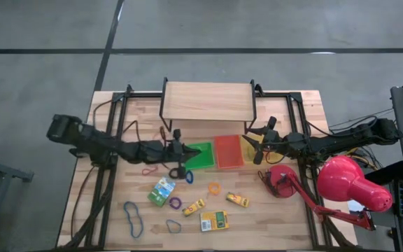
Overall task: Pick & Place Office Desk Supplies
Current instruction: Put the green rubber band into the yellow bin
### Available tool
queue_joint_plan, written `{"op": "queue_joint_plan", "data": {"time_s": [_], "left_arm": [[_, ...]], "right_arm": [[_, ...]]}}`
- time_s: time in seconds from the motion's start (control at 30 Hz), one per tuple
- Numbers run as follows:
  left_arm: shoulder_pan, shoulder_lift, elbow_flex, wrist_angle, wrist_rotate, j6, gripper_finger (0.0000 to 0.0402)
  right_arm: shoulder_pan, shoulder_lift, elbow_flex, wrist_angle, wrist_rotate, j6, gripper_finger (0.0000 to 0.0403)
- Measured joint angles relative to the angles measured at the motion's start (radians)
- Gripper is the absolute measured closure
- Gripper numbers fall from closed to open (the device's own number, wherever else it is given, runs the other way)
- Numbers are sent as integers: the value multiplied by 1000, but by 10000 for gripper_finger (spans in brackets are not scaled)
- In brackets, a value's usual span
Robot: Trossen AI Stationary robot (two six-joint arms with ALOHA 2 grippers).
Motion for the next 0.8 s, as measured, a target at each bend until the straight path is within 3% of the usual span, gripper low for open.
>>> {"op": "queue_joint_plan", "data": {"time_s": [0.13,0.27,0.63,0.8], "left_arm": [[46,91,0,135,102,0,399],[56,144,0,204,131,0,399],[55,148,1,214,133,-1,399],[54,148,11,211,197,-5,399]], "right_arm": [[0,0,0,0,0,0,279],[0,0,0,0,0,0,279],[0,0,0,0,0,0,268],[0,0,0,0,0,0,273]]}}
